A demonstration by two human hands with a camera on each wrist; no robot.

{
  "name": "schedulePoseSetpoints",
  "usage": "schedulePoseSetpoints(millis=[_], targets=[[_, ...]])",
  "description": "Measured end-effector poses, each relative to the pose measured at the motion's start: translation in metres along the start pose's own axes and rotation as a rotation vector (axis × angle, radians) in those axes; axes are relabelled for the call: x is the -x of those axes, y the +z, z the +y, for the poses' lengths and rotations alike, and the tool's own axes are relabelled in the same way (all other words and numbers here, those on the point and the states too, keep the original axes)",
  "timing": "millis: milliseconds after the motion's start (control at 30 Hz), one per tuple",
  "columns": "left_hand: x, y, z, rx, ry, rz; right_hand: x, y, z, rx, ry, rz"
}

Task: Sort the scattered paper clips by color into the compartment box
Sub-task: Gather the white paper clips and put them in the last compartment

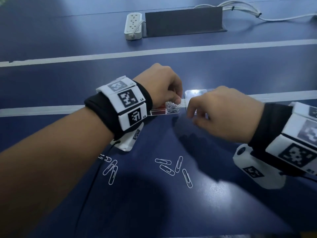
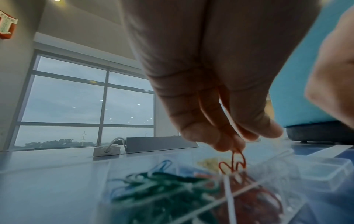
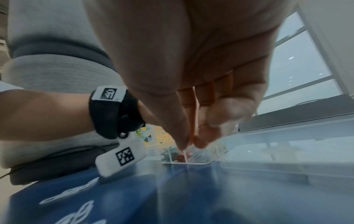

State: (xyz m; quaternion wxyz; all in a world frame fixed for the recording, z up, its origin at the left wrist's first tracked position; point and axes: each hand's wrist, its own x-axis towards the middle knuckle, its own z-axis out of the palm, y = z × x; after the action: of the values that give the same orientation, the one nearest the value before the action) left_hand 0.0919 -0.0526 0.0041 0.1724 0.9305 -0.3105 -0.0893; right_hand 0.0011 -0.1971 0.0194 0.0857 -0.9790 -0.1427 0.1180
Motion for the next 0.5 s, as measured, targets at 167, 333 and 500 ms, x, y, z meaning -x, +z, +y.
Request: schedulePoseSetpoints(millis=[167,333,500], targets=[[0.010,-0.008,-0.006,-0.004,-0.018,0.026,0.012,0.009,-0.019,-0.010,-0.239,-0.219],[0.041,-0.017,-0.014,-0.022,-0.003,-0.033,0.014,0.020,-0.029,0.104,-0.298,-0.375],[0.092,-0.022,-0.020,-0.037,-0.020,-0.251,0.008,0.025,-0.028,0.158,-0.324,-0.337]])
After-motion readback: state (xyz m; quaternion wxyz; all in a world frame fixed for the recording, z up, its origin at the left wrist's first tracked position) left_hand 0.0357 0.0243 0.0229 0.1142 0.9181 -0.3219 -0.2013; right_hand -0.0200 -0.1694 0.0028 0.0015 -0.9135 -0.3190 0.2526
